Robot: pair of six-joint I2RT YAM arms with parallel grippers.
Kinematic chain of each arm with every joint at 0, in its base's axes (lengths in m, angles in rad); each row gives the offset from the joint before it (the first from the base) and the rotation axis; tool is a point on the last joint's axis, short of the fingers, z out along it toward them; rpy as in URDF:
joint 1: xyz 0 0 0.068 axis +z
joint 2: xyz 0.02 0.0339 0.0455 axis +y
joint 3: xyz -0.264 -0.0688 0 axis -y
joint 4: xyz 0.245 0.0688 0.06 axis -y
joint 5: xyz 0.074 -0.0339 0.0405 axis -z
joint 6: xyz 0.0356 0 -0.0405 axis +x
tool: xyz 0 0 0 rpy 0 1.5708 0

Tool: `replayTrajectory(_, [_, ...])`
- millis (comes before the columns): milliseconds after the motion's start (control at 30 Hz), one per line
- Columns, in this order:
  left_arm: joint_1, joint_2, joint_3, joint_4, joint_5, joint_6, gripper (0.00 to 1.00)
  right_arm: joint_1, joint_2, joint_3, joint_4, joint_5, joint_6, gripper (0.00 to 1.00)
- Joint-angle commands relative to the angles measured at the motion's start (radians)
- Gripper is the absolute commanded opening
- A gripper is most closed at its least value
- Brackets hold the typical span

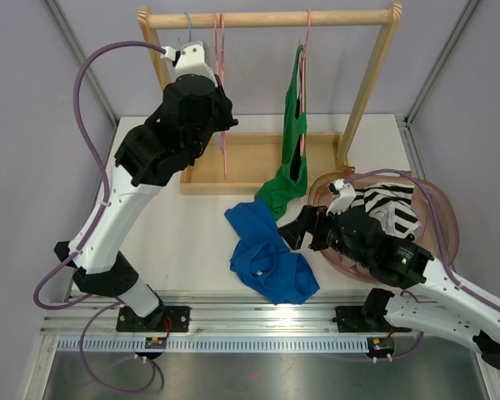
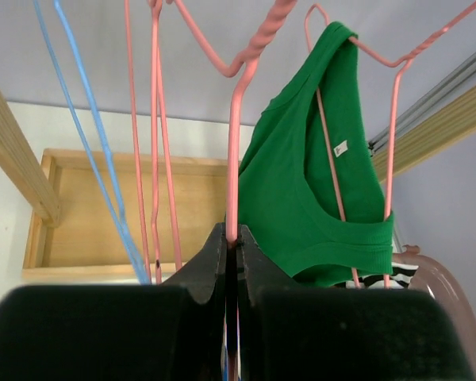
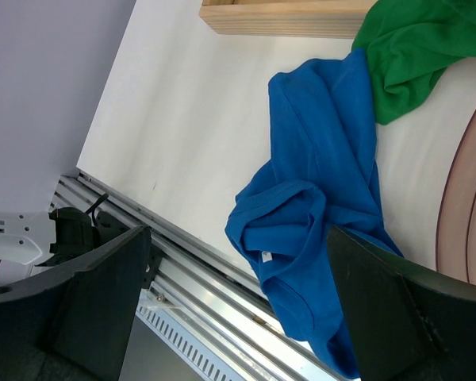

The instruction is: Remove the tank top from the hanger

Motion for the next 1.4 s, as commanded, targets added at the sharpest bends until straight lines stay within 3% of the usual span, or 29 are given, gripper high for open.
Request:
replayTrajectory(0, [0.0,-0.008,0.048,0.139,0.01,0.093,0.0,0.007,-0.02,0.011,-0.01,0.043,-0.003,1.0])
replayTrajectory(500, [0.255,0.17,0.073,0.365,0.464,-0.004,0.0,0.009,-0.03,0.011,0.0,0.046,-0.043,0.99])
replayTrajectory(700, [0.264,0.201,0.044,0.331,0.42,-0.012,0.0,0.007,-0.01,0.01,0.009,0.042,-0.049,0.99])
replayTrajectory(1067, [0.264,0.106,-0.059,0.244,0.306,-0.018,0.0,0.007,0.06,-0.007,0.075,-0.028,-0.093,0.99])
replayTrajectory(1267, [0.272,0.026,-0.1,0.228,0.244,-0.007,0.13,0.009,0.294,0.033,0.074,-0.064,-0.137,0.99])
replayTrajectory(1367, [0.28,0.018,-0.091,0.218,0.269,0.002,0.35,0.009,0.386,0.033,0.098,-0.053,-0.129,0.99])
